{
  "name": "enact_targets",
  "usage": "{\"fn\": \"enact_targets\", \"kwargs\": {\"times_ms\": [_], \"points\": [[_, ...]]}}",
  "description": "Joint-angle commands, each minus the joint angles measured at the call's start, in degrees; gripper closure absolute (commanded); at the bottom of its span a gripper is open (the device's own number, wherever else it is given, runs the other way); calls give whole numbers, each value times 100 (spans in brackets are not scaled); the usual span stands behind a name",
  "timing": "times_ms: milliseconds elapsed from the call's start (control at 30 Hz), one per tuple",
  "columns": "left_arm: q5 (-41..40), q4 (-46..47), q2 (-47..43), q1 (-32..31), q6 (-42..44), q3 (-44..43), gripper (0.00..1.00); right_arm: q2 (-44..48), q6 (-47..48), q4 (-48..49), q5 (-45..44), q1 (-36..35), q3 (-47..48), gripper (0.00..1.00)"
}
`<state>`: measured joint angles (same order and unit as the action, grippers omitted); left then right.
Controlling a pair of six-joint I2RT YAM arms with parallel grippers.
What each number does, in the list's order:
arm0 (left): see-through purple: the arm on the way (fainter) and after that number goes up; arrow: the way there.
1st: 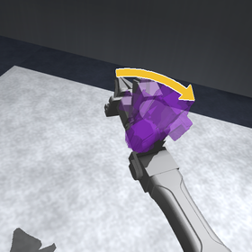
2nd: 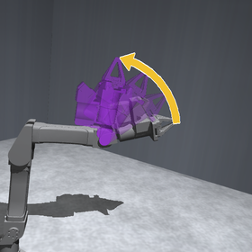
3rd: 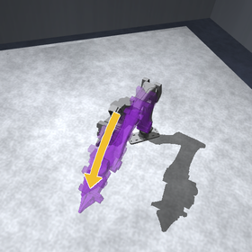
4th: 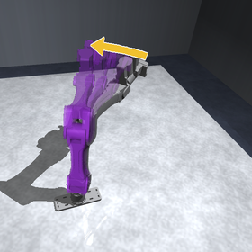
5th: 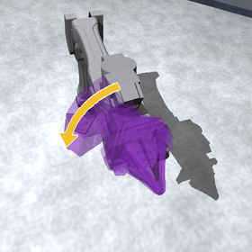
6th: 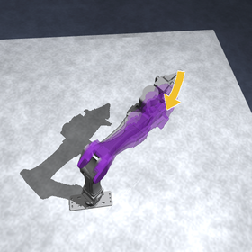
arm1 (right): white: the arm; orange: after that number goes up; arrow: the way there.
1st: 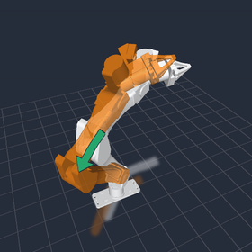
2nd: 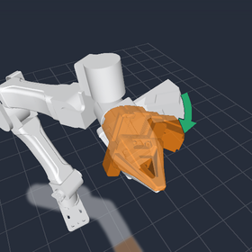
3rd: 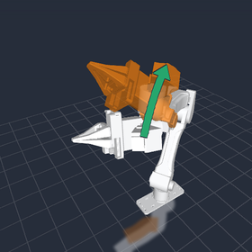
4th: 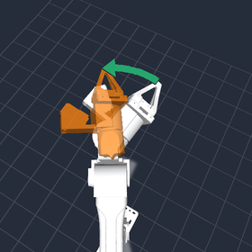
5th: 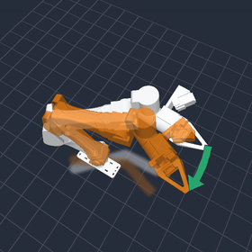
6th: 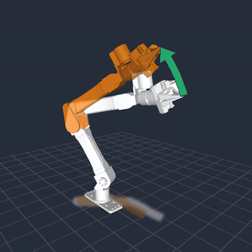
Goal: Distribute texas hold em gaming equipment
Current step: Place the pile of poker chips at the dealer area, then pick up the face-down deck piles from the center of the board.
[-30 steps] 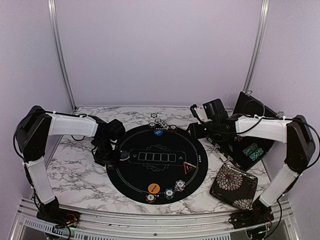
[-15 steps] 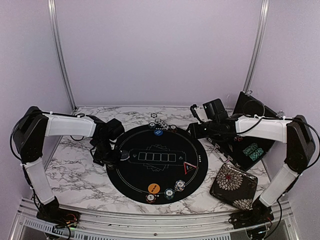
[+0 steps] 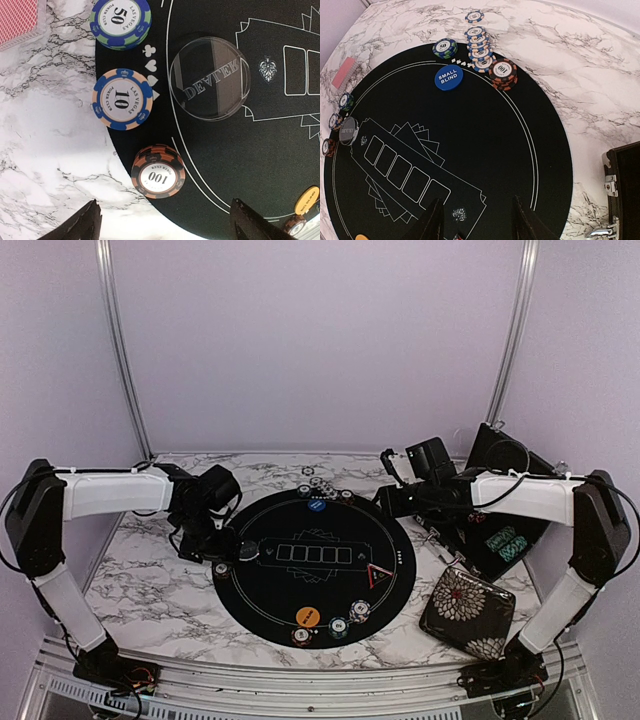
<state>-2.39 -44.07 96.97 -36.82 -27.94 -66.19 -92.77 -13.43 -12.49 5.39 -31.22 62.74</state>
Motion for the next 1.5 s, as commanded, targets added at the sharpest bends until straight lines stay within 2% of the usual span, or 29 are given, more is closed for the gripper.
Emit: {"fn": "enact_targets", "kwargs": {"times_ms": [0, 333, 733, 1100, 1467], "points": [[-36, -123, -238, -1, -71, -59, 9, 77, 15, 41, -95, 37, 54, 56], [-367, -229, 45, 323, 126, -746, 3, 90, -18, -29, -119, 45, 110, 56], [-572, -487, 1120, 1383, 811, -2330, 1, -15, -46, -159, 22, 44, 356, 55], [-158, -628, 2171, 2110, 1489, -3195, 1, -66, -11, -193, 115, 38, 410, 54], [-91, -831, 2942, 2420, 2037, -3718, 1, -15, 14, -201, 138, 36, 397, 54]]}}
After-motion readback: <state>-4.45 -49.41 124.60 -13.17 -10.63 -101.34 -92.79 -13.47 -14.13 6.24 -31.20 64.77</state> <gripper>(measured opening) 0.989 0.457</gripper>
